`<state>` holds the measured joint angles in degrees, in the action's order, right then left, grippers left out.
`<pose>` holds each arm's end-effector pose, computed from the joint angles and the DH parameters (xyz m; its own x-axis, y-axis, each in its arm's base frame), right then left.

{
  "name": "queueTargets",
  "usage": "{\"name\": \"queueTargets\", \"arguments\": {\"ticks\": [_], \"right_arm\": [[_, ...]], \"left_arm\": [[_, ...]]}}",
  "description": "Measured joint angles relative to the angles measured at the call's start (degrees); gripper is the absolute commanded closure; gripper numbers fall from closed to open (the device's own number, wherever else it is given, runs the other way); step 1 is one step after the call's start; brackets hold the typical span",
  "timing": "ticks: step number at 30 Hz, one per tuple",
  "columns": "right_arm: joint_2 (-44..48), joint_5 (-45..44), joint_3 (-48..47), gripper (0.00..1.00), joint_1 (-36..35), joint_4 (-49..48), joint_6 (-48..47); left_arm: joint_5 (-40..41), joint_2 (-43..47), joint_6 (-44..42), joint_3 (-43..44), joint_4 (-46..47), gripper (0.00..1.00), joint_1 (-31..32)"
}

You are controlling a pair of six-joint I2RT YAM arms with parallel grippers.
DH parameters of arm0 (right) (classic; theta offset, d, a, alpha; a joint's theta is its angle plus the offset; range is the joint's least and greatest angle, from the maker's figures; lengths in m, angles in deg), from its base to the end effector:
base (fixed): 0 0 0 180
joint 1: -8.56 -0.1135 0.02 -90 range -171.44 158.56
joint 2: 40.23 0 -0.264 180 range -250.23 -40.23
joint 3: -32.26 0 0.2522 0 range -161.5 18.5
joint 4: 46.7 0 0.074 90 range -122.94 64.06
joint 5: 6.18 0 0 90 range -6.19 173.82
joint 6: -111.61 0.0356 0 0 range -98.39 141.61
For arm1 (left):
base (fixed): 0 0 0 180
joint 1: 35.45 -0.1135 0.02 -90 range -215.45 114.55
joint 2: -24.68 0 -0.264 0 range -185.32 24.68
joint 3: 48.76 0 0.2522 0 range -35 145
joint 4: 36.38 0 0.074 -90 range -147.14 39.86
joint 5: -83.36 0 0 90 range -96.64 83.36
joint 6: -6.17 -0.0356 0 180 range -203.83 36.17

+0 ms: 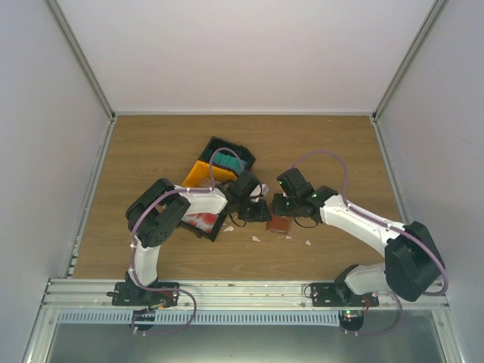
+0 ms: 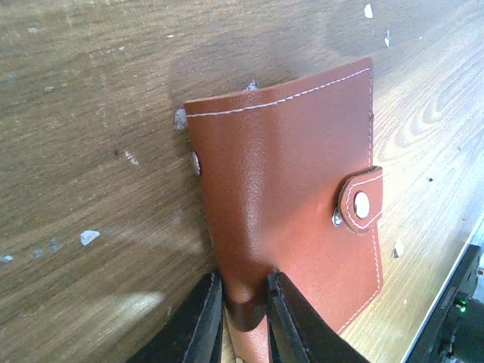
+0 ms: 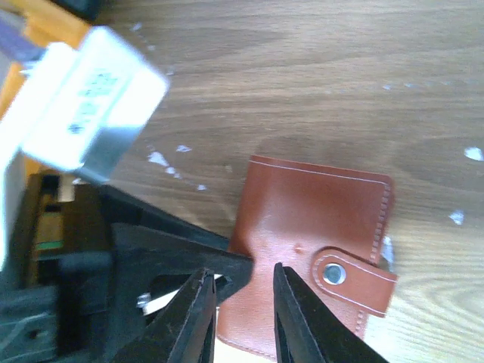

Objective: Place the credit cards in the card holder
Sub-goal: Close the card holder at the center of the board.

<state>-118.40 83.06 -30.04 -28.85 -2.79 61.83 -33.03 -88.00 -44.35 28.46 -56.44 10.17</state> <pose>0.2097 0.1598 0.2082 -0.9129 0.1146 -0.3917 -0.0166 0.9485 0.3163 0.2595 -0.2878 0.1235 -0.9640 0.1707 -0.2040 0.2634 0.7194 -0.6427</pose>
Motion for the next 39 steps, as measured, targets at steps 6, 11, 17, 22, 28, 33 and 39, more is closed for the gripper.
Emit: {"name": "queueTargets", "arguments": {"ticks": [6,11,17,22,28,33,39], "right_arm": [[0.61,0.37,4.90,0.73,3.74,0.35,3.56],[0.61,3.80,8.74,0.72,6.64,-0.50,4.70],[0.55,7.30,10.29,0.72,7.56,-3.65,4.66],[0.63,7.04,10.16,0.71,8.11,-4.57,4.52],[0.48,5.62,9.25,0.74,8.52,-4.50,3.72],[-2.21,5.38,8.57,0.78,8.83,-5.35,2.45],[-3.37,5.81,8.55,0.82,8.94,-5.81,1.60]], "left_arm": [[-0.17,-0.13,0.00,0.00,0.42,0.80,-0.02],[-0.28,-0.28,0.00,0.04,0.70,0.80,0.00],[-0.33,-0.33,0.00,0.09,0.76,0.80,0.00],[-0.33,-0.33,-0.02,0.09,0.76,0.80,0.00],[-0.33,-0.33,-0.02,0.09,0.76,0.80,0.00],[-0.33,-0.33,-0.04,0.09,0.76,0.80,0.00],[-0.33,-0.33,-0.04,0.09,0.79,0.80,0.00]]}}
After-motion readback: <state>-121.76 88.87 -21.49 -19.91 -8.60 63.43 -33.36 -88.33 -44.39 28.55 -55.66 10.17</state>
